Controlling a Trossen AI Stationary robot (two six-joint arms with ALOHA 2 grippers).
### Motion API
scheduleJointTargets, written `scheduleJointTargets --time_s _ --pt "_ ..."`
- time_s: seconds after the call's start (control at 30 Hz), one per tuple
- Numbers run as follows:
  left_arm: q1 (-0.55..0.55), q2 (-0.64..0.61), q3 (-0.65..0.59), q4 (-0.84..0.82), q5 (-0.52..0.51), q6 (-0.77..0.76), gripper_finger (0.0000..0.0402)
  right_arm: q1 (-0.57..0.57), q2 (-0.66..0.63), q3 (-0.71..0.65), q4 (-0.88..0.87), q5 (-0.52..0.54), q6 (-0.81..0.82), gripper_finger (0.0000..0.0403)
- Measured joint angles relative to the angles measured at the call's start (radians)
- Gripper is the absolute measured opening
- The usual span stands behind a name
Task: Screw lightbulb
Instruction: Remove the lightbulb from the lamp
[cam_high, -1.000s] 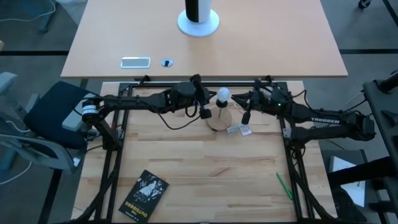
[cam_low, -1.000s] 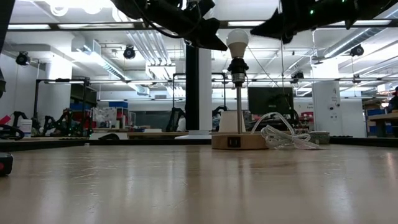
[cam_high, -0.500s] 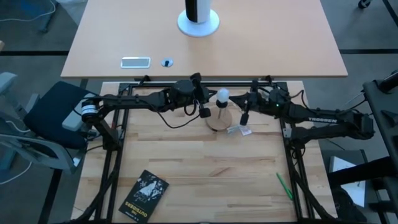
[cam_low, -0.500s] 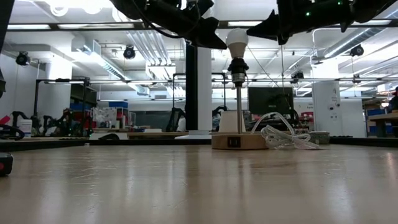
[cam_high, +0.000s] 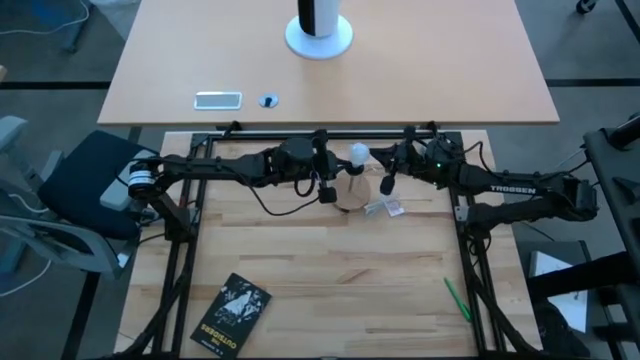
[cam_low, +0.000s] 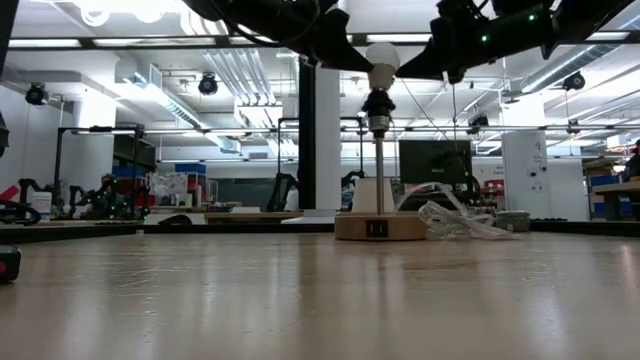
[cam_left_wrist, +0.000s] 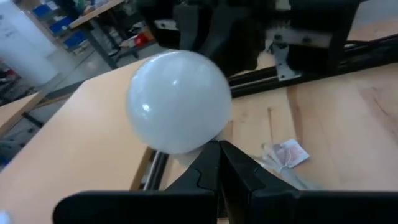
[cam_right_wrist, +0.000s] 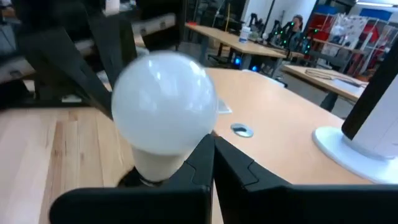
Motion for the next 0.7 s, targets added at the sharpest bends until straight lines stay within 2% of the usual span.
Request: scheduleJointTargets --time_s 0.2,0.4,0.53,0.7 --pt "0.002 -0.011 0.001 -0.080 -0.182 -0.001 0.0000 0.002 -0.048 -0.003 -0.083 -0.002 0.000 0.0002" --pt "0.003 -0.011 0.001 -0.100 -0.194 -0.008 0.0000 -0.003 -0.054 -0.015 -0.172 -0.049 0.087 0.0008" --pt "0.005 -0.006 0.001 -0.064 -0.187 -0.001 0.0000 -0.012 -0.003 -0.034 -0.087 -0.056 0.098 0.0042" --pt "0.005 0.001 0.002 -0.043 -0.170 0.002 0.0000 -0.015 0.039 -0.034 -0.031 -0.056 0.112 0.0108"
